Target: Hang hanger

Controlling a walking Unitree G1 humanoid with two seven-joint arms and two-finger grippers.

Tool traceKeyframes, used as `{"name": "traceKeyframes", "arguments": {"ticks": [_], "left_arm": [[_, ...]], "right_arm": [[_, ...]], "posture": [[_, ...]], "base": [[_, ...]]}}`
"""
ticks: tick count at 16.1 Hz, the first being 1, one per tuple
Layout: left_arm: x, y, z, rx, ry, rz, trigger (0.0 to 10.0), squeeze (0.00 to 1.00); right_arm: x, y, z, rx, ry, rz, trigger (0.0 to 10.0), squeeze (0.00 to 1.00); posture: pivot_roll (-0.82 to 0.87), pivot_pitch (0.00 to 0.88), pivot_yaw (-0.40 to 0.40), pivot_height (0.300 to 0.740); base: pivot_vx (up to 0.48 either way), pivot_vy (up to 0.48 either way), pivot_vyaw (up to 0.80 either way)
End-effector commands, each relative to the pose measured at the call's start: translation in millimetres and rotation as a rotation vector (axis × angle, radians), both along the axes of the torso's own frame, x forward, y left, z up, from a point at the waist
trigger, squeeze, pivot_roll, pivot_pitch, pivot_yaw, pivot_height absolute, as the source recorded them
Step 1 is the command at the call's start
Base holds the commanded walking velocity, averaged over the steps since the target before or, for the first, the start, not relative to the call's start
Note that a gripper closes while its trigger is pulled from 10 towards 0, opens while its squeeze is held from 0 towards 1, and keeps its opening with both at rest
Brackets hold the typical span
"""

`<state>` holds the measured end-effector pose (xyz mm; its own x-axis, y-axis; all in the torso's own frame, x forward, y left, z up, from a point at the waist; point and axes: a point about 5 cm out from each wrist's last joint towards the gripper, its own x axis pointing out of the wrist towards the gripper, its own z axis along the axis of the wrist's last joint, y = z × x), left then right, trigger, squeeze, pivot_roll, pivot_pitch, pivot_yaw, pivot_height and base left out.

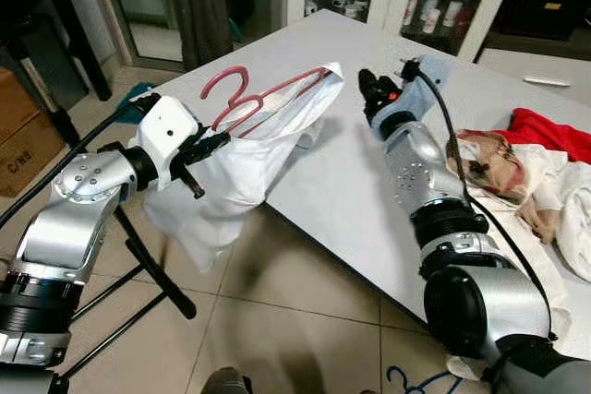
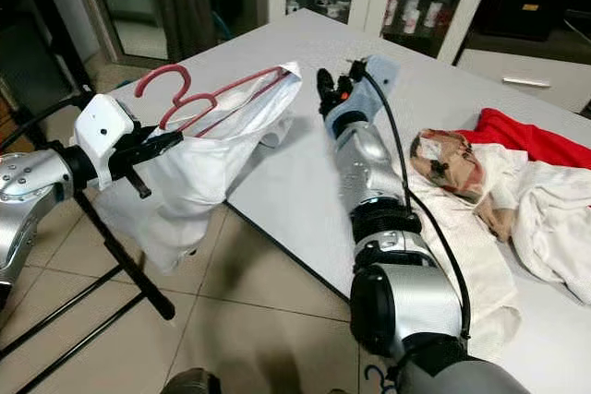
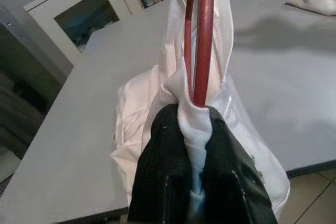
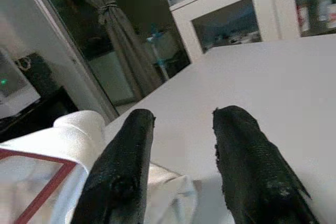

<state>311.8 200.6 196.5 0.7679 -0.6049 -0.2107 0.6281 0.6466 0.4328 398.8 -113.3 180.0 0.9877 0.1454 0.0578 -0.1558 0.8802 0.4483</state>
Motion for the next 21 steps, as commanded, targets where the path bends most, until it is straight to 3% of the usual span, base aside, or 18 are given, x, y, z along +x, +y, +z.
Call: {"name": "traceKeyframes", "arguments": {"ticks": [1, 15, 16, 17, 18, 21], "left_arm": [[-0.6, -3.9, 6, 0.010, -0.022, -0.018, 0.0, 0.00], [-0.6, -3.9, 6, 0.010, -0.022, -0.018, 0.0, 0.00], [-0.8, -4.2, 6, 0.009, -0.022, -0.018, 0.0, 0.00], [-0.2, -6.3, 6, 0.006, -0.022, -0.030, 0.0, 0.00], [0.0, -7.1, 6, 0.006, -0.022, -0.035, 0.0, 0.00], [-0.3, -7.0, 6, 0.006, -0.022, -0.034, 0.0, 0.00]], "right_arm": [[2.0, 0.7, 7, 0.015, -0.021, 0.001, 10.0, 1.00], [2.0, 0.7, 7, 0.015, -0.021, 0.001, 10.0, 1.00], [1.7, 2.8, 7, 0.019, -0.030, 0.012, 10.0, 0.95], [-12.7, 34.0, 6, -0.094, -0.171, 0.243, 10.0, 0.00], [-21.7, 48.5, 6, -0.139, -0.234, 0.357, 10.0, 0.00], [-22.9, 49.3, 7, -0.134, -0.246, 0.384, 10.0, 0.00]], "posture": [[0.11, 0.000, 0.000, 0.740], [0.11, 0.000, 0.000, 0.740], [0.11, 0.000, 0.000, 0.740], [0.10, 0.000, 0.006, 0.740], [0.10, 0.000, 0.007, 0.740], [0.10, 0.000, 0.006, 0.740]], "base": [[0.000, 0.000, 0.00], [0.000, 0.000, 0.00], [0.000, 0.000, 0.00], [0.000, 0.000, 0.00], [0.000, 0.000, 0.00], [0.000, 0.000, 0.00]]}}
